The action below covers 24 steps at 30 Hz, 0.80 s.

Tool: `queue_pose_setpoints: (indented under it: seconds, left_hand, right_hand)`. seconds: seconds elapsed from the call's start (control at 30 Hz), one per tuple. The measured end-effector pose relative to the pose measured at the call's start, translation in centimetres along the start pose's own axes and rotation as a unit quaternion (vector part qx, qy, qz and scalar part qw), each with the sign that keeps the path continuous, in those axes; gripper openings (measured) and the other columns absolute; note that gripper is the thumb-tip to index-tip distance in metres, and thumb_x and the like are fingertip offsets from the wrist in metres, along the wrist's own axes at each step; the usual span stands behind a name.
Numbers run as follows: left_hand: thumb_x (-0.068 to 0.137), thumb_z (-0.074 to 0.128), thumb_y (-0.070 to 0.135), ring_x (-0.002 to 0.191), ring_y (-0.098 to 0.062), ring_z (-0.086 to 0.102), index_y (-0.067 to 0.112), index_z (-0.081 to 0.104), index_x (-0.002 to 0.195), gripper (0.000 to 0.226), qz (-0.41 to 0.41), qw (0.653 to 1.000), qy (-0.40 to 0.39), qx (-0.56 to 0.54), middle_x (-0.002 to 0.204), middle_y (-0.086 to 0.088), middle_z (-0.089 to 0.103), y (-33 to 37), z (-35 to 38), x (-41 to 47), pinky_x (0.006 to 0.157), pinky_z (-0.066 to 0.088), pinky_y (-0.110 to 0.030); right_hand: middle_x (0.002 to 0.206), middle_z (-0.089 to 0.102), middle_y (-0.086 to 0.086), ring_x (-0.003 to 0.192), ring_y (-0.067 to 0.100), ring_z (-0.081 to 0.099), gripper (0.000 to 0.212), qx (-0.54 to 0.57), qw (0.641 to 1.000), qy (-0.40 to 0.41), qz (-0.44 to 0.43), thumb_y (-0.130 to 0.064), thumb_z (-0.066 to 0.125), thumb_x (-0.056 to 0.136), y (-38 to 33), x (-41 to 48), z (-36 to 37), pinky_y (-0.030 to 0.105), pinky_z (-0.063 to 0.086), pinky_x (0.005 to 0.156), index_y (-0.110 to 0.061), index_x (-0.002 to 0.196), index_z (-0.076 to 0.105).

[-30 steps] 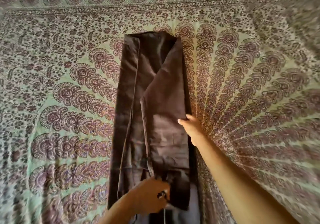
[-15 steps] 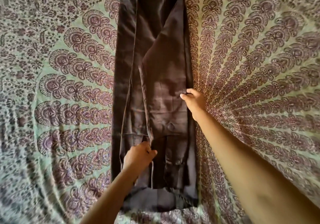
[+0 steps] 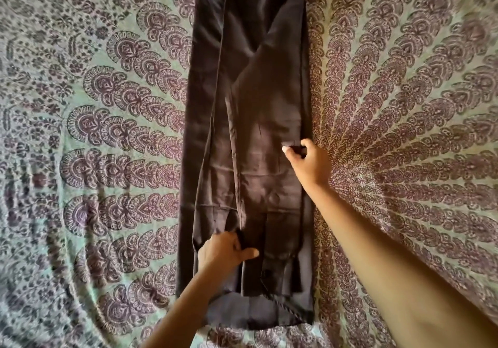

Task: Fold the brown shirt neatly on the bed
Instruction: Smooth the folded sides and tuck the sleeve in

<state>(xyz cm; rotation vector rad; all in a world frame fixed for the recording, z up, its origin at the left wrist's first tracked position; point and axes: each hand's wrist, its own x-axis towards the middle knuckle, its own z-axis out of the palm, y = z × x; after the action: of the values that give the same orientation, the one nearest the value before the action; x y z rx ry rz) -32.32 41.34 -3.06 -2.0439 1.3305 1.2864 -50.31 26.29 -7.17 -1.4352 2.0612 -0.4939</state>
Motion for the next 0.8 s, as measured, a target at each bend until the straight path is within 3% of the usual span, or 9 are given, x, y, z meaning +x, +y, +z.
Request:
queue_pose_setpoints:
  seconds: [0.1,0.17,0.23,0.3,0.37,0.43,0.5,0.57,0.8]
  left_hand:
    - [0.073,0.063,0.062,0.081,-0.019,0.064,0.025,0.056,0.069,0.037,0.008,0.996,0.076,-0.044,0.075,0.007,0.066,1.7,-4.3,1.1,0.069,0.05,-0.028]
    - [0.082,0.06,0.048,0.08,-0.023,0.065,0.024,0.059,0.077,0.025,0.055,0.979,0.173,-0.095,0.081,0.002,0.069,3.3,-7.9,3.0,0.068,0.051,-0.032]
    - [0.09,0.053,0.033,0.081,-0.027,0.063,0.02,0.061,0.088,0.016,0.12,0.943,0.287,-0.121,0.089,-0.002,0.068,5.3,-11.0,5.3,0.064,0.047,-0.032]
    - [0.093,0.043,0.027,0.09,-0.027,0.062,0.019,0.062,0.102,0.022,0.207,0.892,0.381,-0.131,0.102,-0.003,0.066,7.6,-13.5,8.2,0.072,0.044,-0.034]
    - [0.092,0.032,0.031,0.116,-0.024,0.054,0.018,0.057,0.121,0.04,0.279,0.875,0.388,-0.078,0.126,-0.004,0.059,9.8,-15.3,11.5,0.095,0.037,-0.034]
    - [0.091,0.022,0.039,0.139,-0.019,0.03,0.017,0.04,0.14,0.056,0.306,0.886,0.348,0.023,0.149,-0.004,0.036,11.0,-16.1,14.8,0.112,0.018,-0.036]
    - [0.089,0.014,0.048,0.144,-0.016,0.014,0.018,0.024,0.147,0.065,0.295,0.892,0.327,0.103,0.156,-0.001,0.019,10.4,-16.3,18.0,0.116,0.006,-0.04]
    - [0.09,0.015,0.051,0.145,-0.016,0.012,0.02,0.016,0.149,0.066,0.266,0.893,0.339,0.133,0.157,0.001,0.014,8.9,-16.1,20.1,0.116,0.002,-0.04]
    - [0.093,0.025,0.048,0.143,-0.015,0.015,0.019,0.019,0.148,0.063,0.243,0.888,0.37,0.129,0.156,0.002,0.018,8.3,-15.4,21.3,0.115,0.003,-0.043]
  right_hand:
    - [0.101,0.063,0.011,0.091,0.029,0.059,0.036,0.013,0.997,0.073,0.013,-0.03,0.061,0.085,-0.9,1.5,0.0,0.031,0.04,0.068,-0.007,0.112,0.057]
    - [0.105,0.061,0.014,0.096,0.032,0.057,0.038,-0.011,0.992,0.107,-0.061,-0.027,0.055,0.083,-1.9,3.3,0.2,0.038,0.045,0.077,-0.005,0.114,0.055]
    - [0.109,0.062,0.015,0.098,0.034,0.058,0.041,-0.051,0.981,0.106,-0.157,-0.027,0.046,0.082,-3.1,5.1,0.6,0.041,0.046,0.081,-0.004,0.114,0.057]
    - [0.124,0.057,0.016,0.112,0.033,0.055,0.048,-0.085,0.968,0.059,-0.227,-0.027,0.036,0.085,-4.7,7.0,1.4,0.042,0.044,0.092,-0.003,0.123,0.053]
    - [0.138,0.047,0.018,0.128,0.033,0.043,0.055,-0.121,0.957,0.024,-0.264,-0.027,0.027,0.087,-6.1,8.8,2.5,0.045,0.036,0.104,-0.002,0.132,0.045]
    - [0.145,0.037,0.019,0.135,0.032,0.034,0.057,-0.149,0.952,0.018,-0.268,-0.028,0.023,0.089,-7.2,10.7,3.5,0.045,0.027,0.11,-0.001,0.138,0.038]
    - [0.149,0.028,0.019,0.139,0.03,0.026,0.062,-0.176,0.954,0.019,-0.241,-0.035,0.021,0.091,-7.7,12.7,4.5,0.043,0.02,0.113,-0.001,0.141,0.031]
    - [0.152,0.021,0.018,0.141,0.029,0.021,0.066,-0.202,0.954,0.021,-0.221,-0.041,0.019,0.091,-7.6,14.5,5.1,0.042,0.015,0.114,-0.003,0.144,0.025]
    - [0.154,0.015,0.015,0.143,0.026,0.015,0.07,-0.25,0.938,0.005,-0.241,-0.048,0.015,0.09,-7.9,19.7,5.9,0.042,0.008,0.116,-0.007,0.146,0.018]
